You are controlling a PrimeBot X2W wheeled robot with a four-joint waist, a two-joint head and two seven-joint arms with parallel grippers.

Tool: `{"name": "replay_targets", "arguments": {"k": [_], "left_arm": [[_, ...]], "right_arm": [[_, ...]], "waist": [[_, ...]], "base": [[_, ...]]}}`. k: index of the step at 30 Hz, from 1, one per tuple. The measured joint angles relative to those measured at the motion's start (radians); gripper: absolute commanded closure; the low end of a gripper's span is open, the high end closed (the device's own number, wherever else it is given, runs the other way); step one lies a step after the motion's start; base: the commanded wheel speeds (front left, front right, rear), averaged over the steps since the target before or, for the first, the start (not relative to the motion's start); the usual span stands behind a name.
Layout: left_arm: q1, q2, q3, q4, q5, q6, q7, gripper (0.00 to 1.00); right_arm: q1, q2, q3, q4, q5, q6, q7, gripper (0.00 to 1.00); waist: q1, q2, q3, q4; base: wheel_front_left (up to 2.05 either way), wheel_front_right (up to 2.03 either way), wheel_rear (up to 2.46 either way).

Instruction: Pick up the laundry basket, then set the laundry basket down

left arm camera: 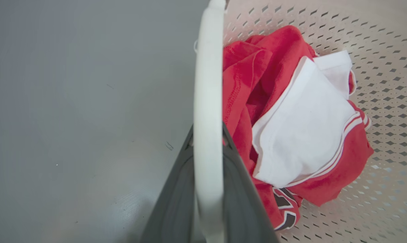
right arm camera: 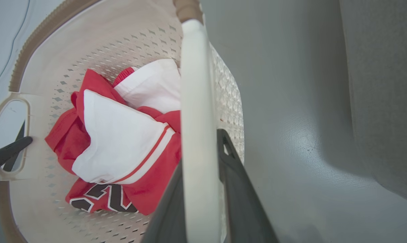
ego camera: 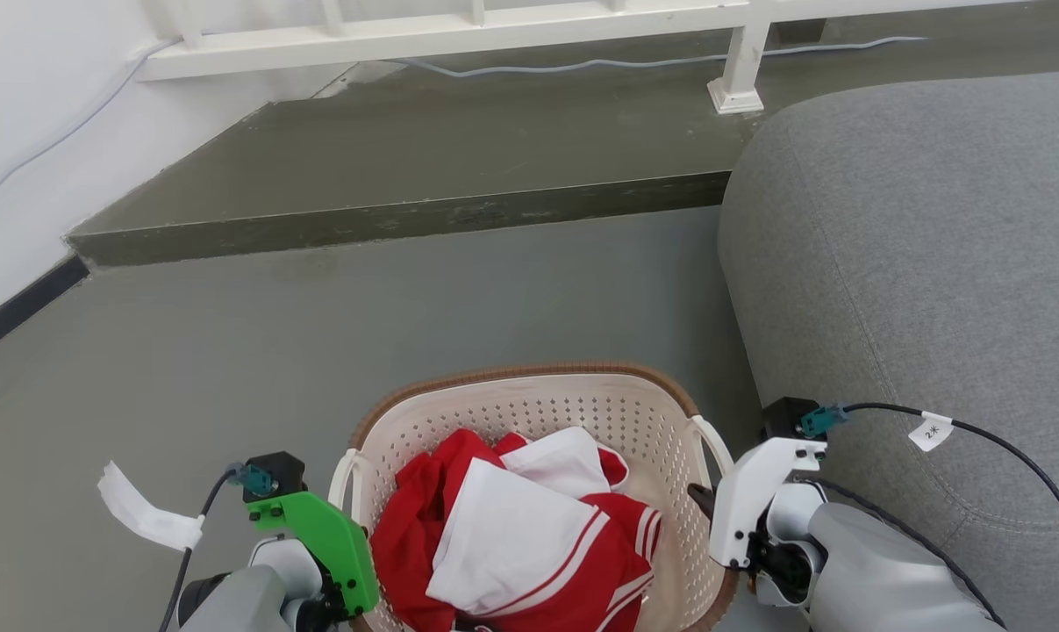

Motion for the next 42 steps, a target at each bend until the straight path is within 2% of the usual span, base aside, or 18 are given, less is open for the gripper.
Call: {"name": "replay_targets", "arguments": {"k": [27, 42], "left_arm": [[-0.004, 0.002, -0.012, -0.003, -0.01, 0.002, -0.003, 1.0], [-0.084, 0.01, -0.014, -0.023, -0.007, 0.014, -0.043, 1.0]], "right_arm": [[-0.013, -0.003, 0.029, 0.002, 0.026, 0.0, -0.002, 1.0], [-0.094, -0.008, 0.032, -0.005, 0.026, 0.0, -0.039, 1.0]], "waist": [[0.0, 0.0, 0.02, -0.009], [0.0001, 0.0, 0.12, -0.013]], "base": [[0.0, 0.0, 0.0], [0.0, 0.0, 0.0]]}}
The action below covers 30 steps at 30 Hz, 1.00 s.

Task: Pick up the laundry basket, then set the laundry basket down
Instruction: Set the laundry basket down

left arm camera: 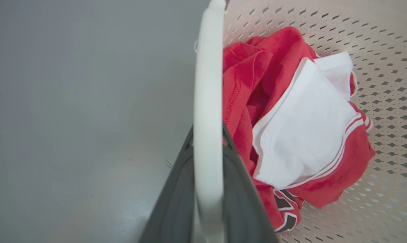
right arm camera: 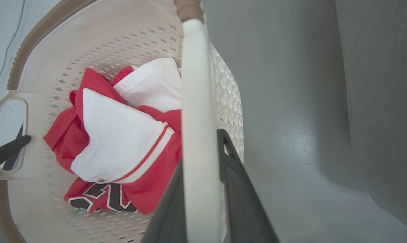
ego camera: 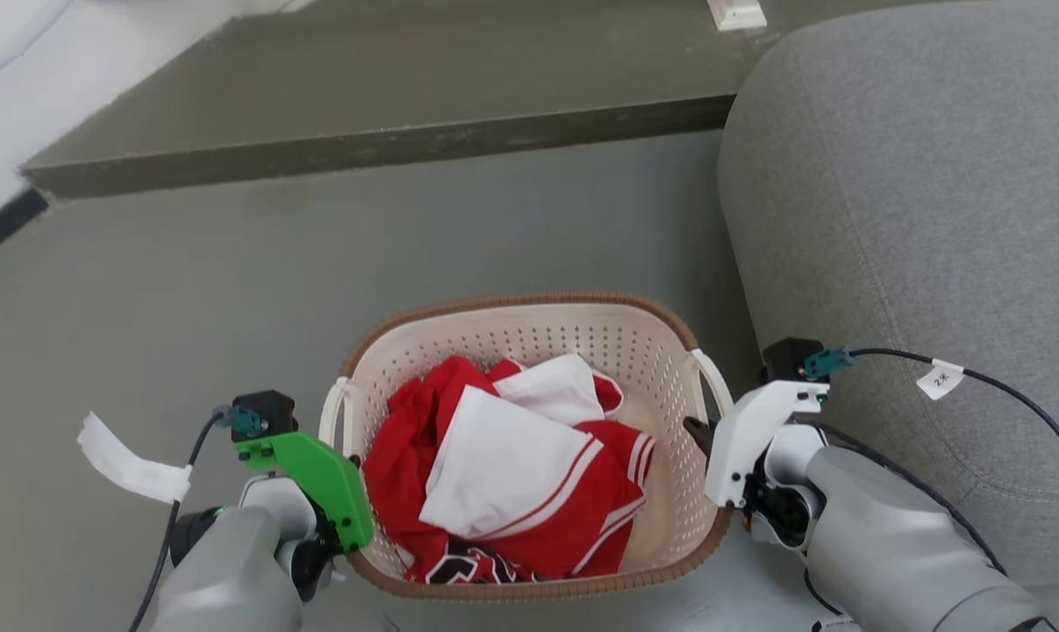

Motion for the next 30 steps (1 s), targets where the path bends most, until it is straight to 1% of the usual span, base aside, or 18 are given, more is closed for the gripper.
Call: {"name": "replay_targets", "arguments": {"k": [12, 19, 30], "left_arm": [[-0.077, 0.011, 0.003, -0.023, 0.008, 0.012, -0.057, 1.0], [-0.124, 0.014, 0.012, -0.04, 0.008, 0.02, -0.087, 1.0], [-0.188, 0.019, 0.031, -0.053, 0.008, 0.028, -0.126, 1.0]], "right_arm": [[-0.092, -0.002, -0.001, -0.005, -0.005, 0.0, -0.039, 1.0], [-0.149, -0.003, -0.008, -0.004, -0.01, 0.0, -0.081, 1.0], [-0.214, -0.005, -0.012, -0.004, -0.01, 0.0, -0.11, 1.0]], "waist": [[0.0, 0.0, 0.115, 0.007], [0.0, 0.0, 0.189, 0.011], [0.0001, 0.0, 0.296, 0.014]], "base": [[0.0, 0.0, 0.0], [0.0, 0.0, 0.0], [0.0, 0.0, 0.0]]}}
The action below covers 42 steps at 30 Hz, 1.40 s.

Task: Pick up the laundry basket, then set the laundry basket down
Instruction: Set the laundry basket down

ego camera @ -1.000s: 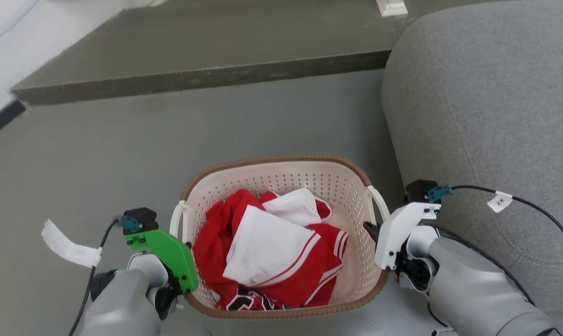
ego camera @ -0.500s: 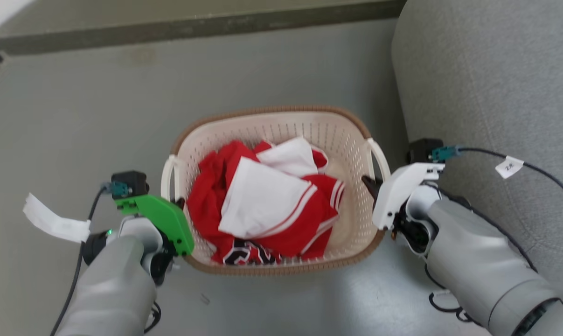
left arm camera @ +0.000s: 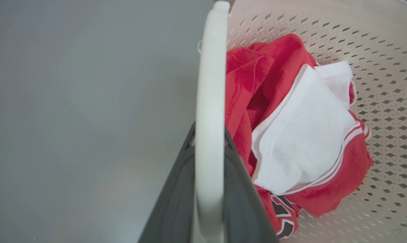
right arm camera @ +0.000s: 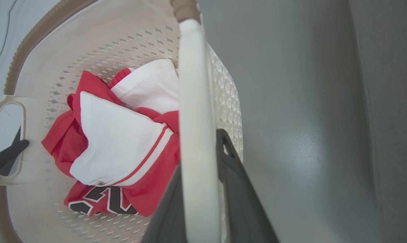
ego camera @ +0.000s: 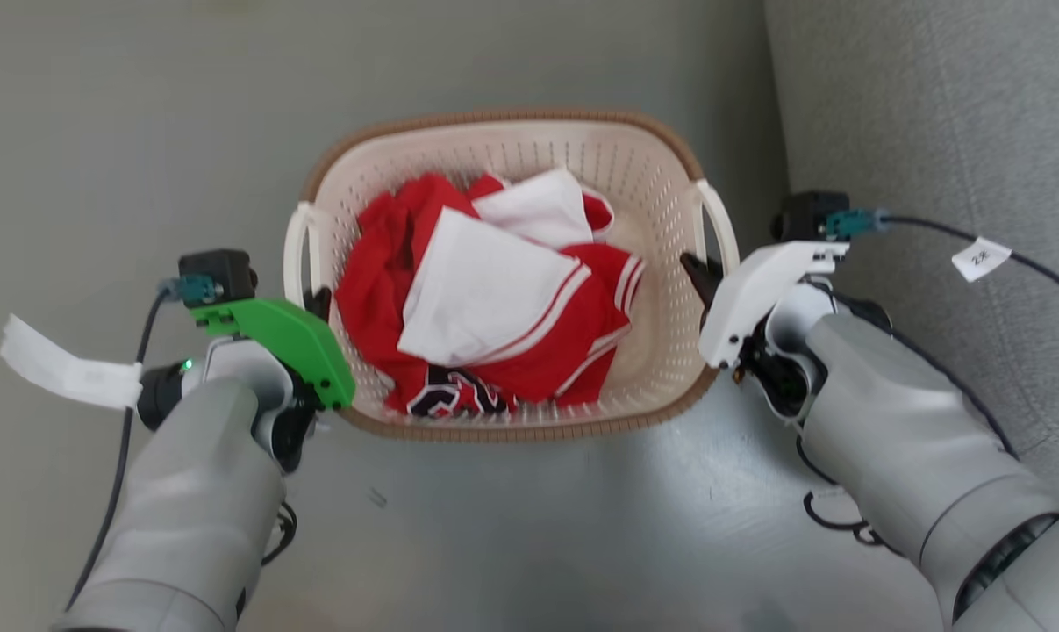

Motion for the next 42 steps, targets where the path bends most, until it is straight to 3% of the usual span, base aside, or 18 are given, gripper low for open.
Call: {"name": "replay_targets", "arguments": {"k": [42], "left_arm": [[-0.265, 0.008, 0.004, -0.029, 0.035, 0.015, -0.098, 1.0]], "right_arm": [[-0.286, -0.015, -0.016, 0.031, -0.028, 0.001, -0.097, 1.0]], "waist": [[0.0, 0.0, 0.43, 0.035]], "base": [[0.0, 0.0, 0.0]]}}
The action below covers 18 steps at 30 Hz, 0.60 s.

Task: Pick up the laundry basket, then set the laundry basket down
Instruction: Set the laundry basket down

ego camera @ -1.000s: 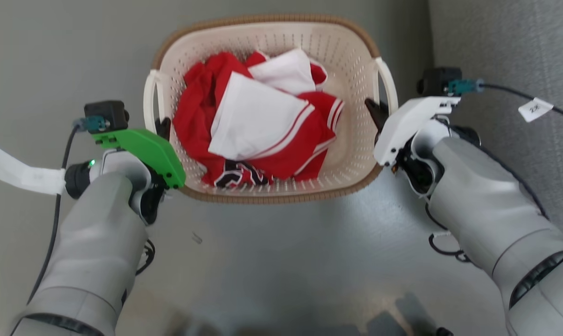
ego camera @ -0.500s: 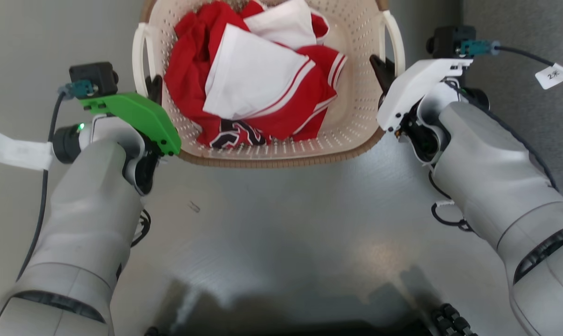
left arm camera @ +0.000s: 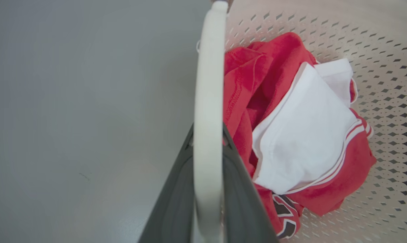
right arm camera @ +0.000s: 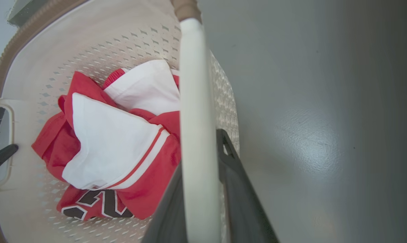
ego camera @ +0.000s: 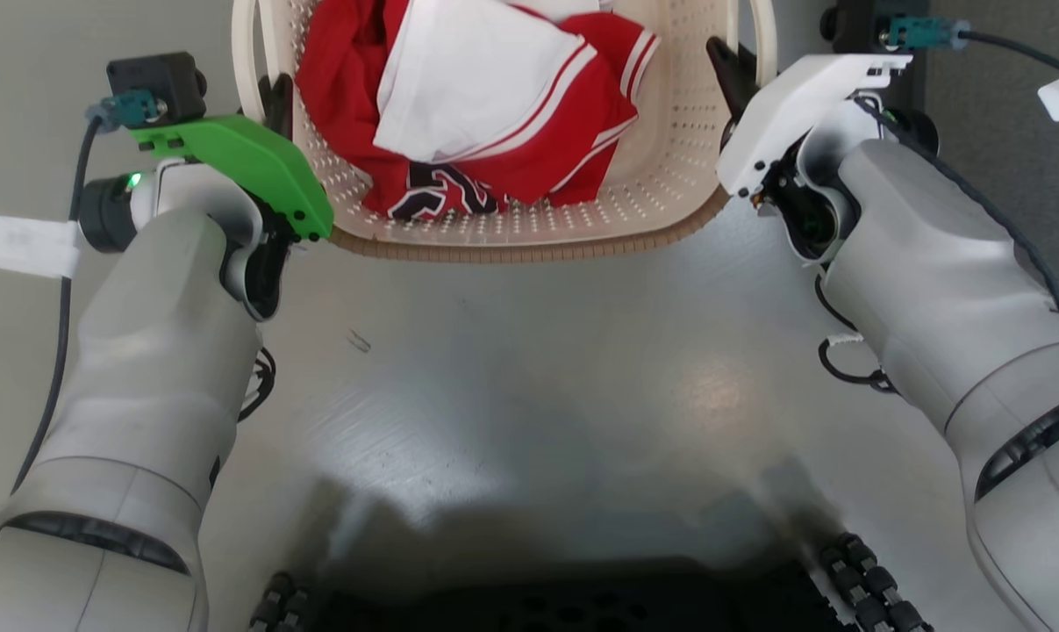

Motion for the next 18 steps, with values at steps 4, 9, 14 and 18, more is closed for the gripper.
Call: {"name": "replay_targets", "arguments": {"k": [4, 9, 14, 18], "left_arm": [[-0.022, 0.001, 0.0, 0.001, 0.0, 0.0, -0.009, 1.0], [-0.039, 0.001, 0.0, 0.003, 0.002, 0.0, -0.018, 1.0], [-0.045, 0.0, -0.001, 0.007, 0.002, -0.001, -0.03, 1.0], [-0.046, 0.0, -0.001, 0.011, 0.002, -0.002, -0.035, 1.0]], "right_arm": [[-0.024, -0.001, 0.0, 0.002, -0.003, 0.0, -0.012, 1.0], [-0.037, -0.001, 0.0, 0.004, -0.006, 0.0, -0.026, 1.0], [-0.037, -0.001, 0.004, 0.008, -0.006, 0.0, -0.039, 1.0], [-0.037, 0.0, 0.006, 0.011, -0.006, 0.001, -0.044, 1.0]], "waist": [[0.0, 0.0, 0.036, 0.0], [-0.0001, 0.0, 0.065, -0.002], [-0.0001, 0.0, 0.083, -0.002], [-0.0001, -0.0001, 0.089, -0.001]], "base": [[0.0, 0.0, 0.0], [0.0, 0.0, 0.0], [0.0, 0.0, 0.0], [0.0, 0.0, 0.0]]}}
